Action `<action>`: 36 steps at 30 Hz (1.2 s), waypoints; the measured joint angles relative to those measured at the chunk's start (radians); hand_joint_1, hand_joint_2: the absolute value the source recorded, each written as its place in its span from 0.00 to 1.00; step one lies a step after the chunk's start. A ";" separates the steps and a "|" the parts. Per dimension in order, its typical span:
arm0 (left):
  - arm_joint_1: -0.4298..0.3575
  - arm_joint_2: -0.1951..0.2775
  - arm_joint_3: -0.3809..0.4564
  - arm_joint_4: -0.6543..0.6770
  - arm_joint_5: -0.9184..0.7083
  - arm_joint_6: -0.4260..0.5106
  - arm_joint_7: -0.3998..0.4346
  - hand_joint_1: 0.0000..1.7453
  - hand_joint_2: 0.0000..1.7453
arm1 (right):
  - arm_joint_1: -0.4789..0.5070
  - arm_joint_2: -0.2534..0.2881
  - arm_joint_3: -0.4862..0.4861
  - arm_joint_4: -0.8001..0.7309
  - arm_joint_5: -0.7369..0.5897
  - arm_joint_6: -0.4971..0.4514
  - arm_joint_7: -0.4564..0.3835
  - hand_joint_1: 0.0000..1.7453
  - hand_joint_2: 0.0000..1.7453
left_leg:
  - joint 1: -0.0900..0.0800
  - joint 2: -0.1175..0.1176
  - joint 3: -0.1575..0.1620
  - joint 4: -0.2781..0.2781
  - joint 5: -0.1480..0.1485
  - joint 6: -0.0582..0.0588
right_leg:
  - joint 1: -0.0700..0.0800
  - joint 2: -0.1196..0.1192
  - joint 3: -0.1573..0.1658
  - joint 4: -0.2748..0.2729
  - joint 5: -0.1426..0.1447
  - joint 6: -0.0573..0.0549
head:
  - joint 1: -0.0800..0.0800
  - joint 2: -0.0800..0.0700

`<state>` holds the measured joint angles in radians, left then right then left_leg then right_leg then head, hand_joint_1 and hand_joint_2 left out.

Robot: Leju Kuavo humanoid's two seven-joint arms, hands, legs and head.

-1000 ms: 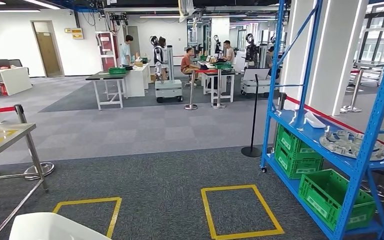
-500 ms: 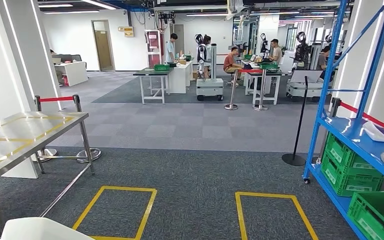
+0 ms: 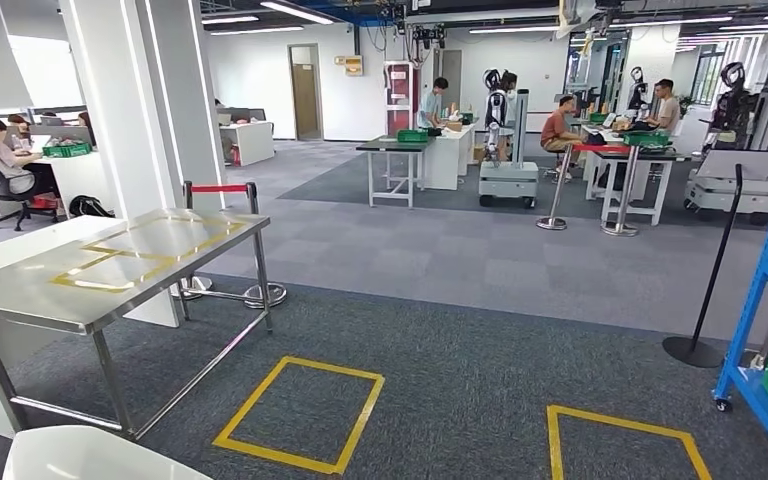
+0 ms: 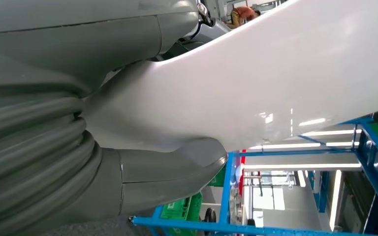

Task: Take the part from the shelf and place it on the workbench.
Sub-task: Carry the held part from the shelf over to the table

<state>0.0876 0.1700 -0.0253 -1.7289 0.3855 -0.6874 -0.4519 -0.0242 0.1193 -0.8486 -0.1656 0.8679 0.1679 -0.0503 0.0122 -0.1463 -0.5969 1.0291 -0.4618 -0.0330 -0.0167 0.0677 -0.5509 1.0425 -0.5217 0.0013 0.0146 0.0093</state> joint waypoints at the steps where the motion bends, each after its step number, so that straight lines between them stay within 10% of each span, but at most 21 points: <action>1: -0.001 0.000 0.000 0.000 0.000 0.000 0.003 1.00 1.00 | -0.001 0.001 0.000 0.000 0.000 0.000 0.005 0.00 0.00 | 0.001 -0.001 -0.003 0.000 0.002 -0.006 | 0.000 -0.014 0.002 -0.004 0.003 -0.008 | 0.000 0.000; 5: -0.017 -0.001 -0.001 0.001 -0.001 0.003 0.018 1.00 1.00 | -0.003 0.002 -0.001 0.000 0.002 0.001 0.010 0.00 0.00 | -0.003 0.113 -0.077 0.152 -0.087 -0.017 | 0.003 -0.072 0.006 -0.016 0.012 -0.034 | -0.004 0.000; 8: -0.018 -0.002 -0.001 0.001 -0.004 0.003 0.022 1.00 1.00 | -0.001 0.002 -0.001 0.000 0.005 0.004 0.005 0.00 0.00 | -0.002 0.138 -0.125 0.270 -0.124 -0.020 | 0.009 -0.119 0.005 -0.014 0.009 -0.038 | -0.005 0.000; 13: -0.019 -0.003 -0.001 -0.002 0.003 0.003 0.031 1.00 1.00 | -0.007 0.004 -0.001 0.000 0.006 0.004 -0.001 0.00 0.00 | -0.016 0.212 0.018 0.010 -0.018 0.006 | 0.016 -0.181 0.018 -0.012 -0.003 -0.025 | -0.005 0.000; 16: -0.012 -0.002 -0.001 -0.009 0.007 0.003 0.032 1.00 1.00 | -0.012 0.004 -0.002 0.000 0.008 0.004 -0.007 0.00 0.00 | -0.016 0.188 0.019 -0.005 -0.013 0.022 | 0.018 -0.207 0.027 -0.014 -0.008 -0.010 | -0.004 0.000; 20: -0.006 -0.004 -0.001 -0.019 0.012 0.004 0.031 1.00 1.00 | -0.012 0.005 -0.002 0.000 0.014 0.003 -0.006 0.00 0.00 | -0.002 0.142 0.025 -0.016 -0.001 0.041 | 0.010 -0.097 -0.032 0.128 -0.091 0.012 | -0.001 0.000; 23: 0.003 -0.007 0.000 -0.020 0.012 0.007 0.028 1.00 1.00 | -0.005 0.005 -0.002 0.000 0.015 0.003 -0.009 0.00 0.00 | 0.000 0.099 0.019 -0.014 0.002 0.043 | 0.005 -0.070 -0.115 0.276 -0.129 0.017 | 0.002 0.000; 27: 0.013 -0.007 0.008 -0.027 0.015 0.014 0.011 1.00 1.00 | -0.004 0.005 -0.002 0.000 0.018 0.002 -0.003 0.00 0.00 | 0.005 0.042 0.013 -0.001 0.000 0.027 | -0.006 -0.013 -0.030 0.062 -0.007 0.019 | 0.003 0.000; 29: 0.012 -0.007 0.015 -0.031 0.018 0.027 0.006 1.00 1.00 | -0.005 0.005 -0.003 0.000 0.018 0.001 0.004 0.00 0.00 | 0.005 0.017 0.001 0.003 0.000 0.010 | -0.007 0.018 -0.005 -0.002 0.006 0.016 | 0.003 0.000; 31: 0.015 -0.007 0.024 -0.034 0.026 0.037 0.000 1.00 1.00 | -0.006 0.005 -0.005 0.000 0.016 0.000 0.000 0.00 0.00 | 0.008 -0.005 -0.008 -0.003 0.006 -0.006 | -0.004 -0.005 -0.002 -0.006 0.008 0.004 | 0.003 0.000; 33: 0.018 -0.007 0.036 -0.042 0.043 0.041 -0.015 1.00 1.00 | -0.007 0.005 -0.007 0.000 0.015 -0.001 -0.008 0.00 0.00 | 0.007 0.031 -0.021 0.018 -0.007 -0.016 | -0.006 -0.033 0.003 -0.014 0.015 -0.012 | 0.001 0.000; 36: 0.017 -0.009 0.051 -0.057 0.080 0.049 -0.035 1.00 1.00 | -0.004 0.005 -0.009 0.000 0.018 -0.003 -0.013 0.00 0.00 | 0.004 0.126 -0.095 0.183 -0.102 -0.023 | -0.002 -0.080 0.004 -0.019 0.018 -0.027 | -0.002 0.000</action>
<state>0.1047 0.1607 0.0261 -1.7859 0.4657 -0.6386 -0.4865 -0.0282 0.1244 -0.8578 -0.1659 0.8860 0.1651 -0.0637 0.0166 -0.0204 -0.6919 1.2119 -0.5639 -0.0558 -0.0188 -0.0120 -0.5468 1.0233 -0.5040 -0.0255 0.0130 0.0094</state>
